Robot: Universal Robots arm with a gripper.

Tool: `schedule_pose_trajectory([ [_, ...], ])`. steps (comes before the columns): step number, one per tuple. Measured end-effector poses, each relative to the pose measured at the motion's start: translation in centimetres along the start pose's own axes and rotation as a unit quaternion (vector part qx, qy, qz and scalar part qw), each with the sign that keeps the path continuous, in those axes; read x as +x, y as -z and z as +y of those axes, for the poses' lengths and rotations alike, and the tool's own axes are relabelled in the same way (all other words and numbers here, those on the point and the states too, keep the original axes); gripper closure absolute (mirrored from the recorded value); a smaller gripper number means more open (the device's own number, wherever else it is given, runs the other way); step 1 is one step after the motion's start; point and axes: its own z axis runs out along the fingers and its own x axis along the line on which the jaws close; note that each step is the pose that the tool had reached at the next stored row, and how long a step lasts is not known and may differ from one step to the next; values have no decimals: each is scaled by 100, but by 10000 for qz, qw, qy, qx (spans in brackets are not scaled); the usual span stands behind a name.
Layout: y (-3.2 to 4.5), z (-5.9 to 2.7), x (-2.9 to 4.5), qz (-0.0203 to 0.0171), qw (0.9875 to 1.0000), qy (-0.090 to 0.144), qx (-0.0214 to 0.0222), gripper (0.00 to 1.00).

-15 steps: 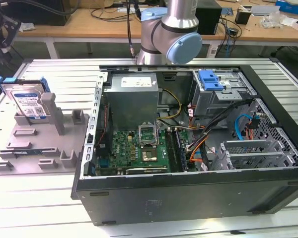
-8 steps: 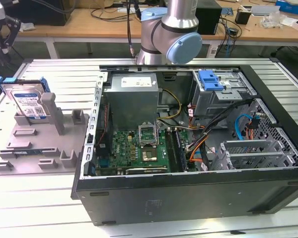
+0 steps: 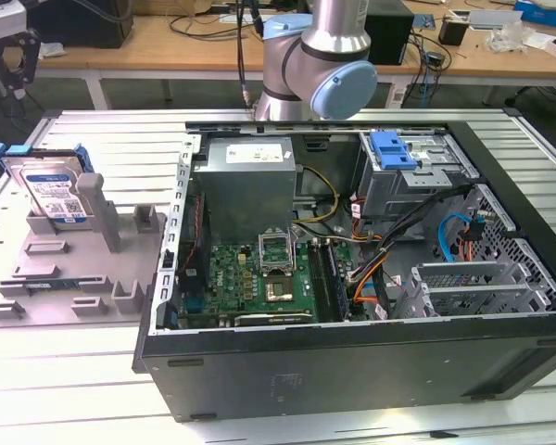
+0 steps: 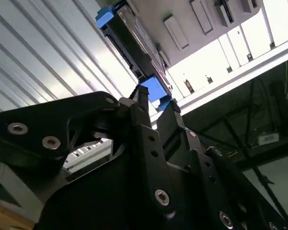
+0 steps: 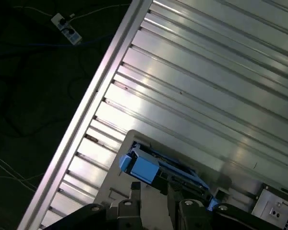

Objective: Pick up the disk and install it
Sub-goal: 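Pick up the disk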

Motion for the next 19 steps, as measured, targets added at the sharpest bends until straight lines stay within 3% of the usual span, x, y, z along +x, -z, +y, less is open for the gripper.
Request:
schedule_pose_trajectory([
  [4,-3,0,0,32,9993,361,6,64],
  [7,-6,0,0,58,9977,670,12,64],
  [8,-8,0,0,69,9966,816,15,63],
  [10,-10,0,0,88,9943,1061,21,50],
  [12,-11,0,-1,104,9922,1244,24,50],
  [13,-12,2,-2,114,9908,1349,25,50],
  [15,-14,2,-2,130,9863,1643,37,50],
  [18,-19,2,-2,143,9809,1937,51,50],
  [19,-22,2,-2,150,9780,2081,57,50],
])
